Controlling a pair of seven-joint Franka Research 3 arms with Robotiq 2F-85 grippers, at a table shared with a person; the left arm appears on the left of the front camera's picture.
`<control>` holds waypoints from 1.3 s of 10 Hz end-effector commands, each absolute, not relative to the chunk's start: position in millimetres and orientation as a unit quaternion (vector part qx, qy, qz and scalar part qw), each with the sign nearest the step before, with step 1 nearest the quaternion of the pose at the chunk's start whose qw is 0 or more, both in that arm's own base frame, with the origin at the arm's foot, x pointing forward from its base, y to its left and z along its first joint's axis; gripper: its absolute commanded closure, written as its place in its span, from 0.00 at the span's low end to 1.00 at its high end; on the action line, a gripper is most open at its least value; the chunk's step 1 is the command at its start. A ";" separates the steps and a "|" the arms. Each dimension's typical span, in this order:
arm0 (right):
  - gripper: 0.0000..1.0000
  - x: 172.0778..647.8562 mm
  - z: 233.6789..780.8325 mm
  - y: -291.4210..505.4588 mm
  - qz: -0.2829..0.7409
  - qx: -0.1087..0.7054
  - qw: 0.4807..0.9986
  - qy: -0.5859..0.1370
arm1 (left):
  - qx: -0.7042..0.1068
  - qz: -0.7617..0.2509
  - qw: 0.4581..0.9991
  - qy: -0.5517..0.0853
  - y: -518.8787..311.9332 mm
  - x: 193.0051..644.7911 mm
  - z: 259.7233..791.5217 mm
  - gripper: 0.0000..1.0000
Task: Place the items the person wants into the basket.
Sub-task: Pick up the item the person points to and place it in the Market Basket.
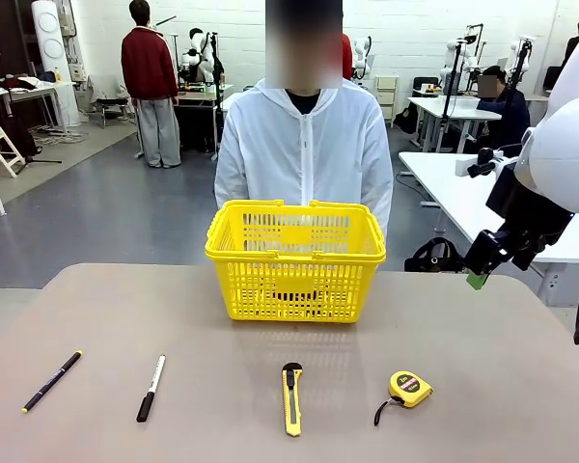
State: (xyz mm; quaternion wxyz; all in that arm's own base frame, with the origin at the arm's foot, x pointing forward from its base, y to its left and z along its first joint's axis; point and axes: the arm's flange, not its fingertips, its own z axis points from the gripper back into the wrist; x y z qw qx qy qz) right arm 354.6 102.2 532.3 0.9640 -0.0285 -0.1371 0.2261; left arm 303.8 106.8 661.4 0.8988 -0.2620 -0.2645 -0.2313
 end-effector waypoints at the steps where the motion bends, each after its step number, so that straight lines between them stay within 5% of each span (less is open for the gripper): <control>1: 0.00 351.3 527.7 98.9 0.227 -0.033 0.964 -0.136 | -0.266 -0.238 0.895 -0.266 108.3 303.4 662.3 0.00; 11: 0.00 353.3 531.3 101.8 0.226 -0.029 0.964 -0.137 | -0.266 -0.238 0.895 -0.266 108.3 303.4 662.3 0.00; 13: 0.00 297.7 577.5 40.8 0.238 0.040 0.950 -0.197 | -0.266 -0.238 0.895 -0.266 108.3 303.4 662.3 0.00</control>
